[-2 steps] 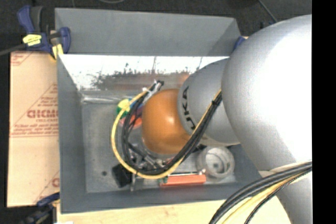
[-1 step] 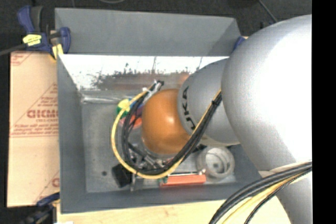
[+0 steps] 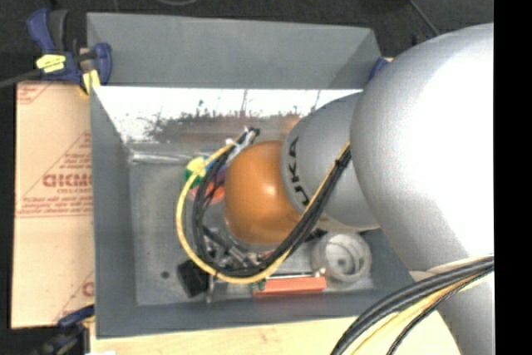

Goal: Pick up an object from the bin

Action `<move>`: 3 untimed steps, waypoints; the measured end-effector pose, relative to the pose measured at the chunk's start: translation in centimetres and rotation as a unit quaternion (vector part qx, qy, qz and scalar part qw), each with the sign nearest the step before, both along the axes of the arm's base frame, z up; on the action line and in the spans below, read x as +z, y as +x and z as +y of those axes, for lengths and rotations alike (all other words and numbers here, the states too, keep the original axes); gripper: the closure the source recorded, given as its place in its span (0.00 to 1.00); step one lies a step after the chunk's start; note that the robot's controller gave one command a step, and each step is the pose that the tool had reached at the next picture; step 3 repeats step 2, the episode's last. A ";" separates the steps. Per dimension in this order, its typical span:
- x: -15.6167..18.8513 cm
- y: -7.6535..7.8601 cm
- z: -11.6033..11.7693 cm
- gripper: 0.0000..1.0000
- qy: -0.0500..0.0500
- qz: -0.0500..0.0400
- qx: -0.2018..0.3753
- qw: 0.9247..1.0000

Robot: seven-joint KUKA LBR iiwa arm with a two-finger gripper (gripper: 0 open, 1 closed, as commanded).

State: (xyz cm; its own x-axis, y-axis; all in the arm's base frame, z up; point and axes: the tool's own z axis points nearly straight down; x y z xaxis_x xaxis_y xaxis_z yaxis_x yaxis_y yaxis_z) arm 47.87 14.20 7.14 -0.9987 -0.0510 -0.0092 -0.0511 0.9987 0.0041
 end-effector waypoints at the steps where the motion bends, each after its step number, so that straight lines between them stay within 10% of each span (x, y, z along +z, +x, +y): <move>1: 0.0 0.0 0.0 1.00 0.000 0.000 0.000 1.000; 3: 0.0 0.0 0.0 1.00 0.000 0.000 -0.001 1.000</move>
Offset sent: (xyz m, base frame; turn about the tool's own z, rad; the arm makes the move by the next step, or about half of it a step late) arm 0.0000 0.0000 0.0000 0.0000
